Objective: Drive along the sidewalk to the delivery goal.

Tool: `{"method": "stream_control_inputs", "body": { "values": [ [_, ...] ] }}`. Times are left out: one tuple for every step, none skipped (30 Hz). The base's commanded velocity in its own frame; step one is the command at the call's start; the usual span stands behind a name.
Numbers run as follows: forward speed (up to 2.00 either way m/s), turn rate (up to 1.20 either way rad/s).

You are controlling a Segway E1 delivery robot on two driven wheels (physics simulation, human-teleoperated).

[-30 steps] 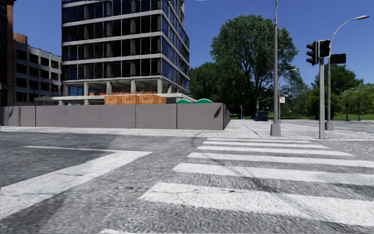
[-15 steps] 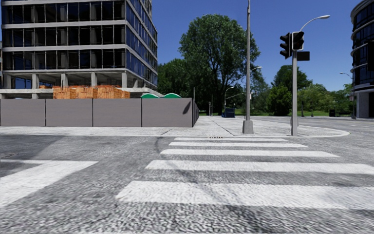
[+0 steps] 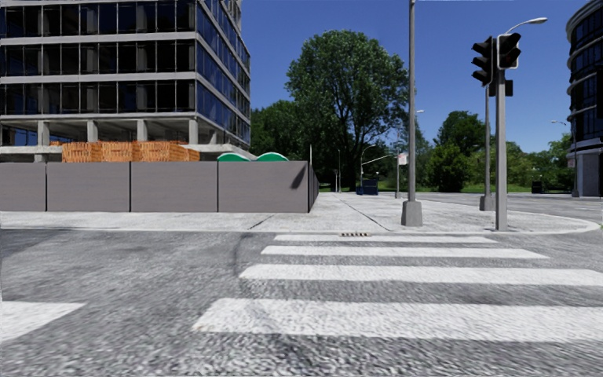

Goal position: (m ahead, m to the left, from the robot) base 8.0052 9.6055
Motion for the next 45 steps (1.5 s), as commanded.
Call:
{"method": "stream_control_inputs", "body": {
  "values": [
    [2.0,-0.13],
    [2.0,-0.13],
    [2.0,-0.04],
    [2.0,-0.01],
    [2.0,0.0],
    [2.0,0.0],
    [2.0,0.0],
    [2.0,0.0],
    [2.0,0.0],
    [2.0,0.0],
    [2.0,0.0],
    [2.0,0.0],
    [2.0,0.0],
    [2.0,0.0],
    [2.0,0.0],
    [2.0,0.0],
    [2.0,0.0],
    [2.0,0.0],
    [2.0,0.0],
    [2.0,0.0],
    [2.0,0.0],
    [2.0,-0.01],
    [2.0,-0.48],
    [2.0,-0.48],
    [2.0,-0.73],
    [2.0,-0.88],
    [2.0,-0.92],
    [2.0,-0.91],
    [2.0,-0.14],
    [2.0,-0.05],
    [2.0,-0.05],
    [2.0,-0.03],
    [2.0,-0.02],
    [2.0,-0.02],
    [2.0,-0.02],
    [2.0,-0.02],
    [2.0,-0.02],
    [2.0,-0.02],
    [2.0,-0.01],
    [2.0,-0.01],
    [2.0,-0.01],
    [2.0,-0.01],
    [2.0,-0.01],
    [2.0,-0.01],
    [2.0,-0.01]
  ]
}}
